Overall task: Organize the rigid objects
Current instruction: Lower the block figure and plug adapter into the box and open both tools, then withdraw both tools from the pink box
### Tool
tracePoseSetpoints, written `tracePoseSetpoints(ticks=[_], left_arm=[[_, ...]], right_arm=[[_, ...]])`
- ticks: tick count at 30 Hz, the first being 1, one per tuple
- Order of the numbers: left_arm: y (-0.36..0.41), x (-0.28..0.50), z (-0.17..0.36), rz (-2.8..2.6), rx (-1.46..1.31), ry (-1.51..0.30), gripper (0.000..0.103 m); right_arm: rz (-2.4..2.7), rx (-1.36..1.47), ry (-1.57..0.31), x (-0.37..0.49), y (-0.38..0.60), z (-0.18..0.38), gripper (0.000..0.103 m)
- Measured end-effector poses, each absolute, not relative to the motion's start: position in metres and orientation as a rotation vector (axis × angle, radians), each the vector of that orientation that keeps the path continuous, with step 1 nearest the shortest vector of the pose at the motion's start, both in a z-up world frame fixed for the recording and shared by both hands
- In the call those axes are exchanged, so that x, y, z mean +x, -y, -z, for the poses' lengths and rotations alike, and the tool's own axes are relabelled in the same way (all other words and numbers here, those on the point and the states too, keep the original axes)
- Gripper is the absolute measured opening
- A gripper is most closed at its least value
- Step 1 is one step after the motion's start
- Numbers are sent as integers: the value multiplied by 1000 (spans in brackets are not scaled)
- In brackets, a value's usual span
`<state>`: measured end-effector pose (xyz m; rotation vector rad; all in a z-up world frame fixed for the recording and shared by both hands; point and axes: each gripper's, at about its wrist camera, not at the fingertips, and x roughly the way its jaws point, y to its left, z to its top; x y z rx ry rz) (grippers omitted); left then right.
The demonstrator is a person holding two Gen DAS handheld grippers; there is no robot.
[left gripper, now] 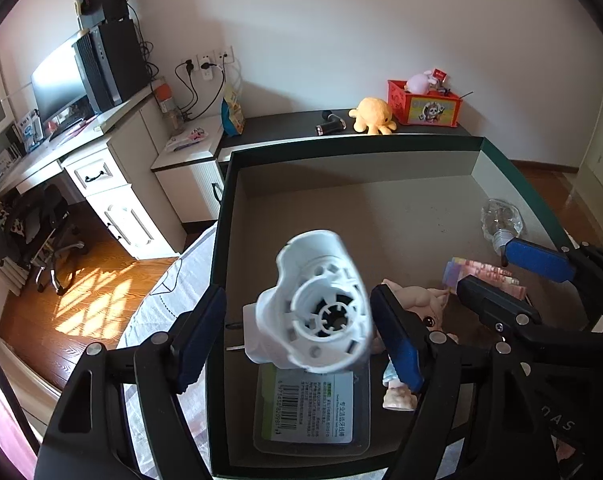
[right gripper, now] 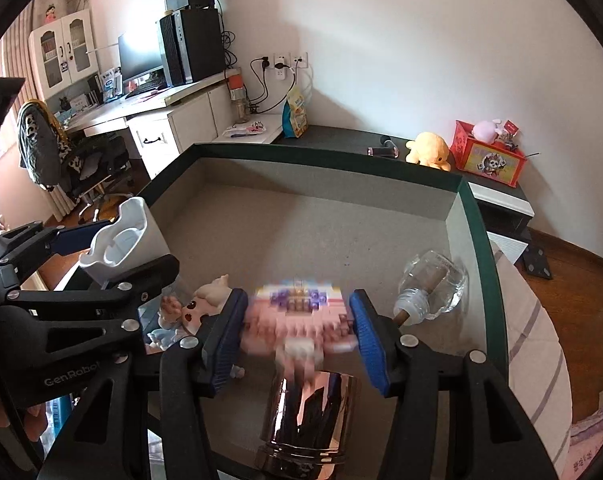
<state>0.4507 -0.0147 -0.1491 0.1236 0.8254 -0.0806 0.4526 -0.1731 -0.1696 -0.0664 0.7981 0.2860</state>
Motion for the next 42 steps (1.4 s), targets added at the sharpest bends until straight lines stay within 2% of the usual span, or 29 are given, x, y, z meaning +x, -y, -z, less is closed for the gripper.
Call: tracePoseSetpoints(ticks=[4,7,13,18,26,30,42], left_arm=[[7,428,130,69,91,-777,89],[1,398,107,86,59,-710,94],[-4,310,61,50,66,-520,103],[-5,233,39,27,60,-390,103],[-8,147,30,28,43,-334,103],[-8,120,28,37,32,-307,103],[-5,80,20,10,43,-251,103]], right_arm=[[-282,-40,-783,440,180,160,64],[-253,-36,-729,420,182,143,81],[-261,-35,-582,346,181,98,84],[-242,-43,-460,270,177,72,85],[-182,-36,-343,174,176,53,89],[-162,-18,-314,139,179,51,103],[-142,-13,-260,90,182,43,103]])
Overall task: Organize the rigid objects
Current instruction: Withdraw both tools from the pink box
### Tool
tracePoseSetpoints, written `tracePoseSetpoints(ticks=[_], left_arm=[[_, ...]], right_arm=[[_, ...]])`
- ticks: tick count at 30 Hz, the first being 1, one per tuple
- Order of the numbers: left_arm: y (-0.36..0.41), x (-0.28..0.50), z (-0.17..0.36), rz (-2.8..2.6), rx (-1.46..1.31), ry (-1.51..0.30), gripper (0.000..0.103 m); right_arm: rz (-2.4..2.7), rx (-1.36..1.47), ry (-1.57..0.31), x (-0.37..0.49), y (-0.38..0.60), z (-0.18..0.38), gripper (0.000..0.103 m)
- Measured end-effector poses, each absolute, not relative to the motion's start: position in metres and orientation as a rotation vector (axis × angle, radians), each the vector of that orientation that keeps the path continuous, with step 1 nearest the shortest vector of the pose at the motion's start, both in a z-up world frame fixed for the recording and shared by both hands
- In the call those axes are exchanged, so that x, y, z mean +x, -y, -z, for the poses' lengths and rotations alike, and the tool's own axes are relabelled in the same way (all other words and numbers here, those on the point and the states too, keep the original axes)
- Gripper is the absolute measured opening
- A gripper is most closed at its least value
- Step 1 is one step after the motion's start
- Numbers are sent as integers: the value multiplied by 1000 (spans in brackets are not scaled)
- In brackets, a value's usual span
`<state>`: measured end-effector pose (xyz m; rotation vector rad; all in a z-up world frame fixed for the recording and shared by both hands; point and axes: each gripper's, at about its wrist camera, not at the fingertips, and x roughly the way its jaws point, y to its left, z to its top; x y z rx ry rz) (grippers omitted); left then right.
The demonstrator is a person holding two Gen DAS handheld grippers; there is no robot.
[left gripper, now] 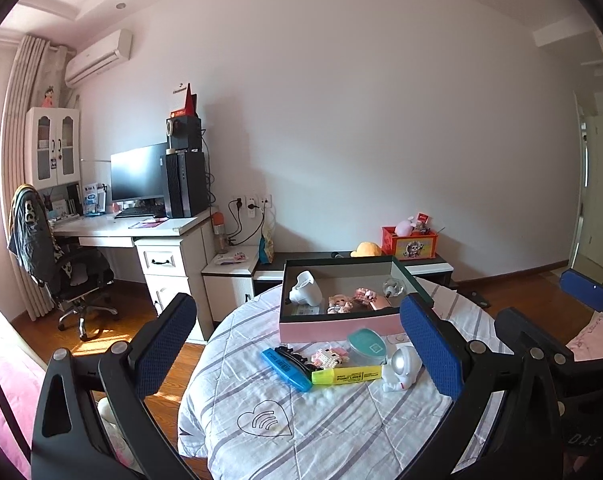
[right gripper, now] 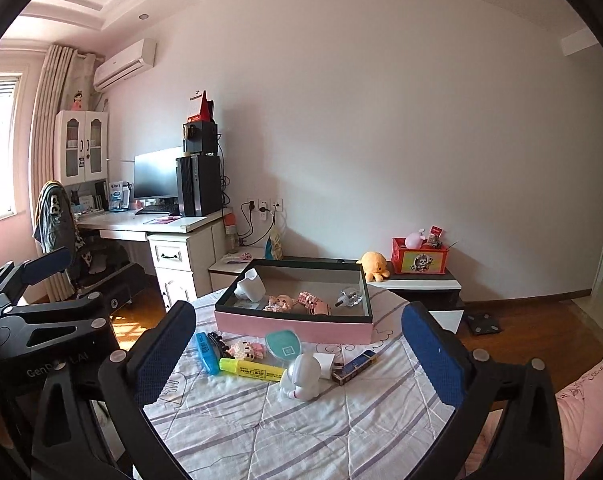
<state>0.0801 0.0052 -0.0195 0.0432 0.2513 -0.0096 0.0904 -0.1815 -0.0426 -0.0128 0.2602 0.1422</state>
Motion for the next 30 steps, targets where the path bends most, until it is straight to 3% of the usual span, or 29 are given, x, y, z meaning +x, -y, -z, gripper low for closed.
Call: tracePoseSetpoints(ticks=[14,30], left_arm=[[-2,99,38,12,48,-305,103],[-20,189,164,64,-28,-719,103]], right_arm=[[-137,-10,-290,96,182,53,103],[-172,30,-607,180,181,157,103]])
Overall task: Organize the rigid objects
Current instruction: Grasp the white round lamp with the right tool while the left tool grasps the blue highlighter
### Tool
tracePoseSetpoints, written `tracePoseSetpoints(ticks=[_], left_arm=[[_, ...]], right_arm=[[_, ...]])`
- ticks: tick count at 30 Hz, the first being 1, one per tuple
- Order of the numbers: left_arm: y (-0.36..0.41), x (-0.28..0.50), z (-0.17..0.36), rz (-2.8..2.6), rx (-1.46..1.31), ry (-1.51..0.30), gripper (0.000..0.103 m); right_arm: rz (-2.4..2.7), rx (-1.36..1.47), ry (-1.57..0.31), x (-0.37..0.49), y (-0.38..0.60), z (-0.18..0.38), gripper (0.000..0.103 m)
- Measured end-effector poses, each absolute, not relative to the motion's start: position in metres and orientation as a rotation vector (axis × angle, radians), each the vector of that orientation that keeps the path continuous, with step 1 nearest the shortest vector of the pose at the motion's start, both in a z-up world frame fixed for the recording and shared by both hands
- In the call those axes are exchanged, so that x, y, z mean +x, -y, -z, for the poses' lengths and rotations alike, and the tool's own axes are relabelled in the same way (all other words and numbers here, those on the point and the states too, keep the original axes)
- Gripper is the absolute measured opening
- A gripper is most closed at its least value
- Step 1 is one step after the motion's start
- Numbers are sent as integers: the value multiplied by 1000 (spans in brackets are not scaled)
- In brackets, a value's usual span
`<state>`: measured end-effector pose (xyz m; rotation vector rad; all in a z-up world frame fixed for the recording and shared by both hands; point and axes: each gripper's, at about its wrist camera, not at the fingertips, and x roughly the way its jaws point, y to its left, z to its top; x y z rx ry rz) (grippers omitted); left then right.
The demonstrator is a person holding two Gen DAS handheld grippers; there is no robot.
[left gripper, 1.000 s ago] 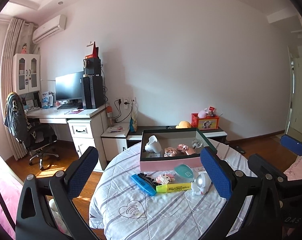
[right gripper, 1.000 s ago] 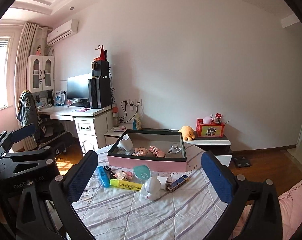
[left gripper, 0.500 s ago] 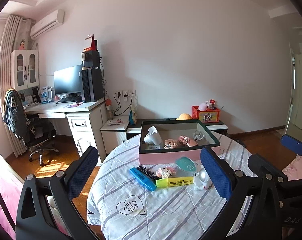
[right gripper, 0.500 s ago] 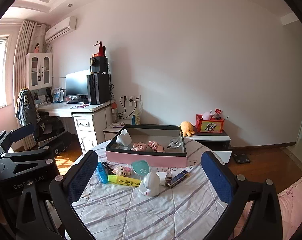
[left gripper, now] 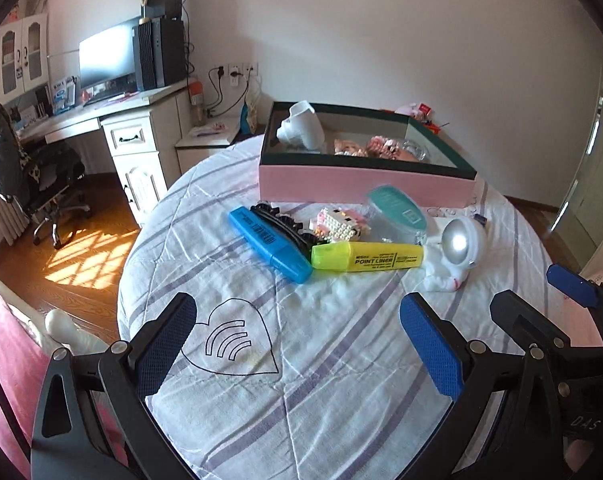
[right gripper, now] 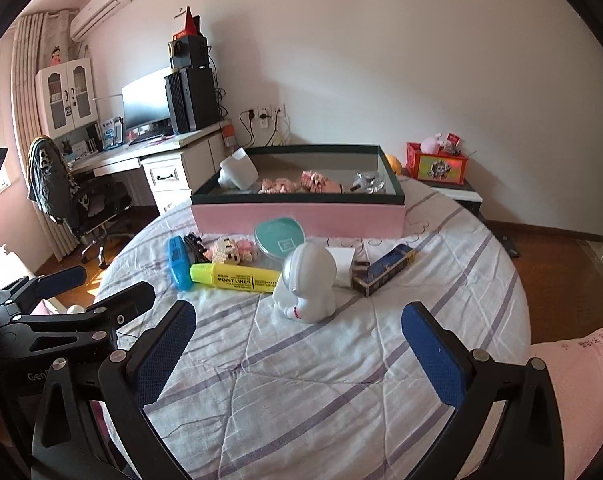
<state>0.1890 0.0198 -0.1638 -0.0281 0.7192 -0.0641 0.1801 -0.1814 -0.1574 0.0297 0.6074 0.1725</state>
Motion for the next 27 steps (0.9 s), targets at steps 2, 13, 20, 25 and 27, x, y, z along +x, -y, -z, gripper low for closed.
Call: tracePoseSetpoints(ticks=[2,13,20,25,27], left_arm=[[-25,197,170,55,-39,-734,103],[-56,237,191,3,-86,-801,103],[-66,266,203,-2,-128,-854,103],[-67,290,204,-17,-161,-877,103],[-64,301,206,-43,-121,-901,103]], right_arm=[[-172,43,-640,191,182,167,103],[-199,116,-774,260,183,198,75],[-231,91,-821,281,177,203,56],[-202,44,-793,276,181,198,56],[-206,55,-804,280,184,200,56]])
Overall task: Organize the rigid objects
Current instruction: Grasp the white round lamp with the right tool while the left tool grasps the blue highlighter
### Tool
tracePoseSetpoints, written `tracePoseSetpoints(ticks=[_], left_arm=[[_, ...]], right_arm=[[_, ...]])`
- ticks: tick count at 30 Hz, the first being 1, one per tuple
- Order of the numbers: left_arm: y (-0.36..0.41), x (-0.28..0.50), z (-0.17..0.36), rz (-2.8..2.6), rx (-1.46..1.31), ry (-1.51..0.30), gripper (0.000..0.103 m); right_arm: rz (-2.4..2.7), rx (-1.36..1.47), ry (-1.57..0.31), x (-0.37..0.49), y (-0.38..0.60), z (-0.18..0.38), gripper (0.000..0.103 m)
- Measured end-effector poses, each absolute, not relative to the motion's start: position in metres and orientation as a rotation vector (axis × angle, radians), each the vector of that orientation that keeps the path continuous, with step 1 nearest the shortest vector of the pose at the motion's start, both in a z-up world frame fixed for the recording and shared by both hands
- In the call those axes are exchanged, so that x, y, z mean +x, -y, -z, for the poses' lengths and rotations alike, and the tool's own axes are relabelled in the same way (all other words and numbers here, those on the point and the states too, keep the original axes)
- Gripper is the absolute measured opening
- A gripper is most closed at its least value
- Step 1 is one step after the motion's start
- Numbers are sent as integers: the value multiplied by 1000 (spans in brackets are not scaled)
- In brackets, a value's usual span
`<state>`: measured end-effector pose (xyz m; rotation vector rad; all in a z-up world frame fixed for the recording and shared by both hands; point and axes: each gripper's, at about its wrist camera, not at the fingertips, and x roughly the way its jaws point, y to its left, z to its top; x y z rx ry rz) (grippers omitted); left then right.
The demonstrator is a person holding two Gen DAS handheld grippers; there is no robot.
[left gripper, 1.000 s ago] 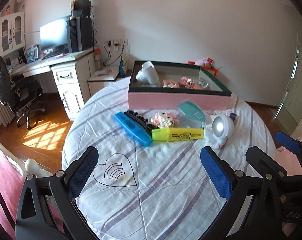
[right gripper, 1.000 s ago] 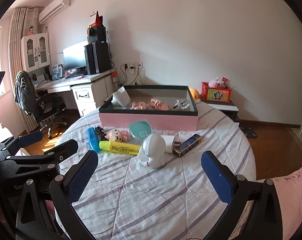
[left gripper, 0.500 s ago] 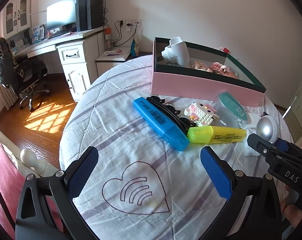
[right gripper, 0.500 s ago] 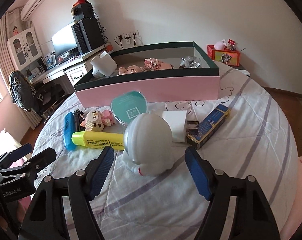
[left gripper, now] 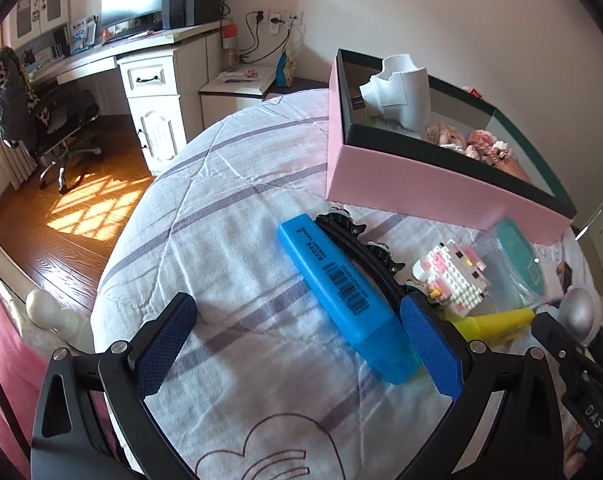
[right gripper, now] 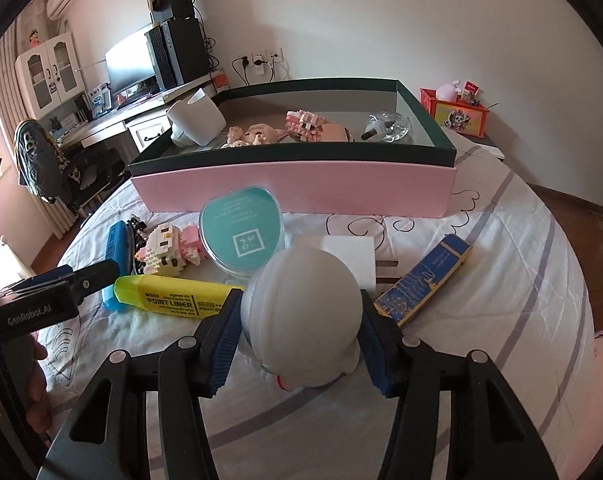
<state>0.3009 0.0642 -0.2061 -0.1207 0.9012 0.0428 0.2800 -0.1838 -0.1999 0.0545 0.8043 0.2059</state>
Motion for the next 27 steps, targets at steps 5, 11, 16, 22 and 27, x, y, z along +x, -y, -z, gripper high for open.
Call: tracePoseSetpoints(ticks=[5,11,16,22,27], left_arm=[[-72,298,206,-87,-43,-882,103],[-86,298,210,-136,-49,-881,101],[-65,305,209,-62,44,-857,61],[-53,294,203,6,79,-823,26],[-47,265,184,44,2,-764,26]], right_arm=[[-213,54,-811,282,184,201,56],[-226,51,-803,283,183,200,56],[-228,55,-805,285,183,201,56],[-230,56,-785,281,182,199,56],[-231,61,-751,270,183,193,55]])
